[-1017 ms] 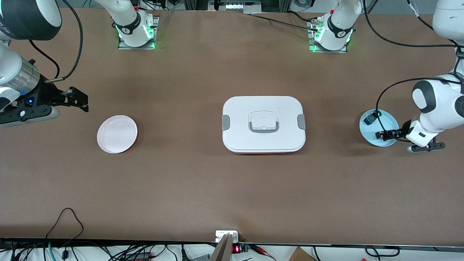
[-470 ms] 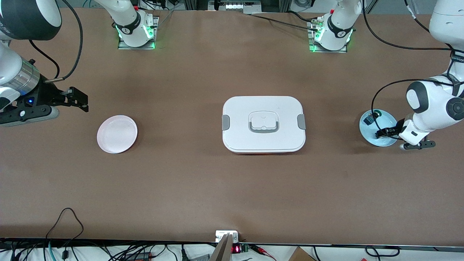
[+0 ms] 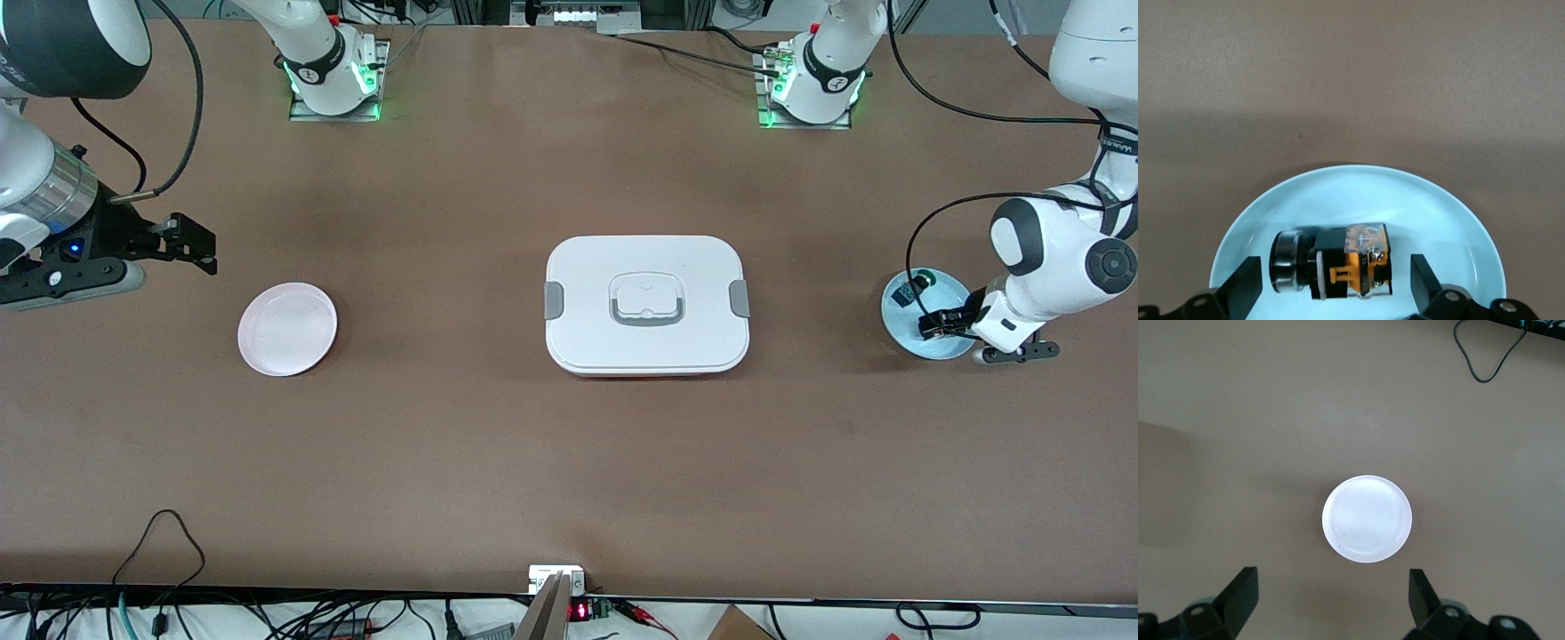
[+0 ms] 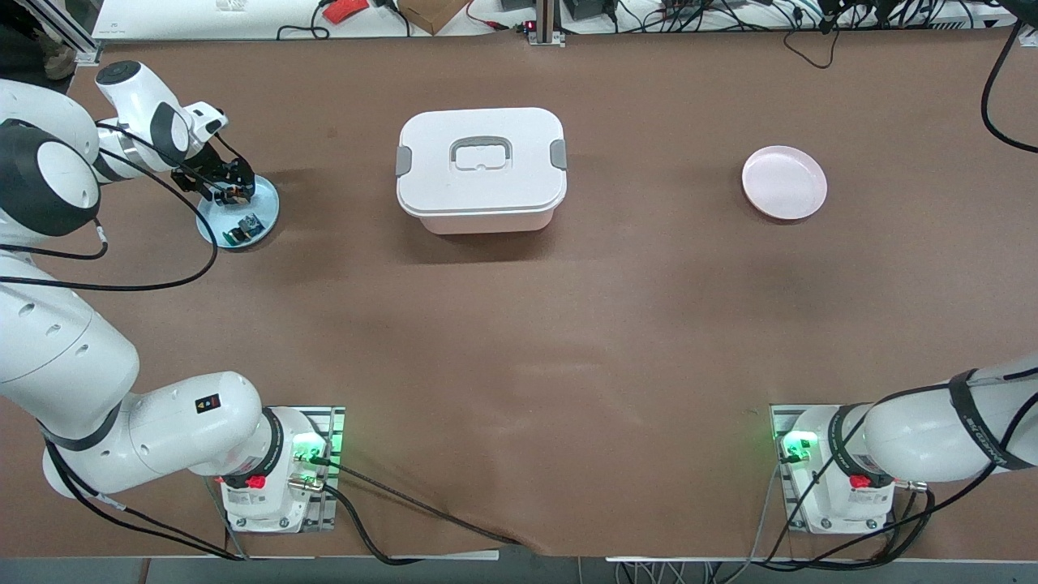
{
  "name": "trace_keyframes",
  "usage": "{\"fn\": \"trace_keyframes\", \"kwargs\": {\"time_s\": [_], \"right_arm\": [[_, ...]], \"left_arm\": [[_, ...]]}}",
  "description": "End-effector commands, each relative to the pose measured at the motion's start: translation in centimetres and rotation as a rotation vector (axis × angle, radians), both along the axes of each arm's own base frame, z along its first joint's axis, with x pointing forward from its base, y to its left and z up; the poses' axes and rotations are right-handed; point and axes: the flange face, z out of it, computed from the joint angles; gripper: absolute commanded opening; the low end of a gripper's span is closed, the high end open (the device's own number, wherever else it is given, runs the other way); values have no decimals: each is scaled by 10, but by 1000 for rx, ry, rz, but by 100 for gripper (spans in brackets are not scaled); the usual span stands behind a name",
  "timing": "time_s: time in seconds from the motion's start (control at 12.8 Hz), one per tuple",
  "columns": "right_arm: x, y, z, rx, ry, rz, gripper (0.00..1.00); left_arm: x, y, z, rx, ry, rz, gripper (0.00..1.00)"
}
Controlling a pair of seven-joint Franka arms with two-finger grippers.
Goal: Transfer orange switch to right arm and place
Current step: 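Close the left gripper on the orange switch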
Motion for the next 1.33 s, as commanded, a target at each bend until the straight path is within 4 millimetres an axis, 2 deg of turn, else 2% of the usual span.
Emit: {"fn": "trace_keyframes", "kwargs": {"time_s": [0.0,0.31,0.47,0.7,0.78,0.94,1.1,1.25], "right_arm": [[-2,0,7,10,-10,0,100],[-2,0,8,10,-12,0,100],[-2,1,8,10,-12,1,100],[-2,2,7,9,-10,0,100],[-2,2,7,9,-10,-1,100],[-2,2,8,6,-12,-1,100],[-1,2,8,5,-19,-2,100],[-2,2,8,5,-17,-2,100]], "left_arm": [[1,2,-7,1,-27,-14,98],[-1,5,-12,0,-24,-8,95],[-2,4,-13,-3,-19,-3,68],[-5,2,-12,-18,31,-3,48],[-3,1,-7,-16,31,-6,44],[3,0,11,-6,6,-13,43],[11,-7,37,4,-23,-34,43],[30,-18,72,-8,-10,-73,43]]}}
